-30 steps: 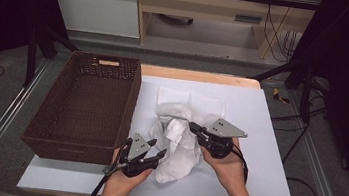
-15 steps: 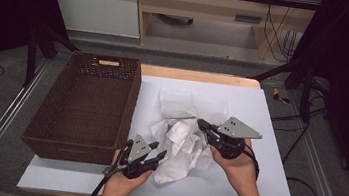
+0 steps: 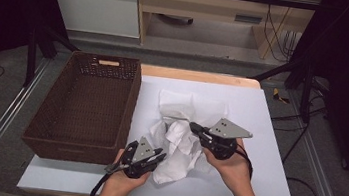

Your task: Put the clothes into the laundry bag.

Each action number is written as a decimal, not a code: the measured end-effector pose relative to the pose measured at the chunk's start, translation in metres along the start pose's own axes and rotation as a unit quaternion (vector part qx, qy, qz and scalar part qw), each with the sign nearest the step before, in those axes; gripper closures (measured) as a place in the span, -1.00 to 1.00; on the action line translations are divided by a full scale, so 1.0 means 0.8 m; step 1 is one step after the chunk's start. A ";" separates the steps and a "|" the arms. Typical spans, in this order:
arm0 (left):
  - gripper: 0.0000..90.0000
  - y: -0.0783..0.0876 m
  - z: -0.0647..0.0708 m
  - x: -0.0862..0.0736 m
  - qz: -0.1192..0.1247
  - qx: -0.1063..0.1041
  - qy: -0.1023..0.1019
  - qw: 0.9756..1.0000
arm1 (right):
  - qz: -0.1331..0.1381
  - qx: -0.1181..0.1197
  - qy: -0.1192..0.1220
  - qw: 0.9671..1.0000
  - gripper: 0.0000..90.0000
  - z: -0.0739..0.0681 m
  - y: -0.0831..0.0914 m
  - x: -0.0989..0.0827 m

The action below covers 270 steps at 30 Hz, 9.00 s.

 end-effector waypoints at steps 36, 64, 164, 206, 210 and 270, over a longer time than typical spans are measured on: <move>1.00 -0.087 -0.010 0.026 0.026 -0.032 0.013 0.999 | -0.062 0.049 0.011 0.997 0.99 -0.023 -0.016 -0.059; 1.00 -0.127 -0.035 0.062 0.072 -0.018 0.058 0.996 | -0.073 0.063 0.010 0.995 0.99 -0.021 -0.011 -0.070; 1.00 -0.090 0.027 0.011 -0.093 -0.015 -0.035 0.995 | -0.044 0.035 -0.039 0.998 0.99 0.005 -0.004 -0.073; 1.00 -0.154 -0.017 0.055 -0.035 0.006 -0.018 0.999 | -0.062 0.034 -0.046 0.996 0.99 0.001 -0.005 -0.073; 1.00 -0.157 -0.019 0.057 -0.030 0.005 -0.018 0.999 | -0.063 0.031 -0.051 0.996 0.99 0.003 -0.004 -0.074; 1.00 -0.141 -0.004 0.053 0.004 -0.026 -0.027 0.999 | -0.103 0.053 -0.084 0.990 0.99 -0.033 0.004 -0.082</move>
Point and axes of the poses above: each handheld gripper's, and its own axes: y roughly backward along the jaws, x roughly out of its top, z roughly to its right, the point moved 6 cm from there along -y, roughly forward along the jaws, and after that the axes turned 1 degree about -z, right-handed, at the moved point
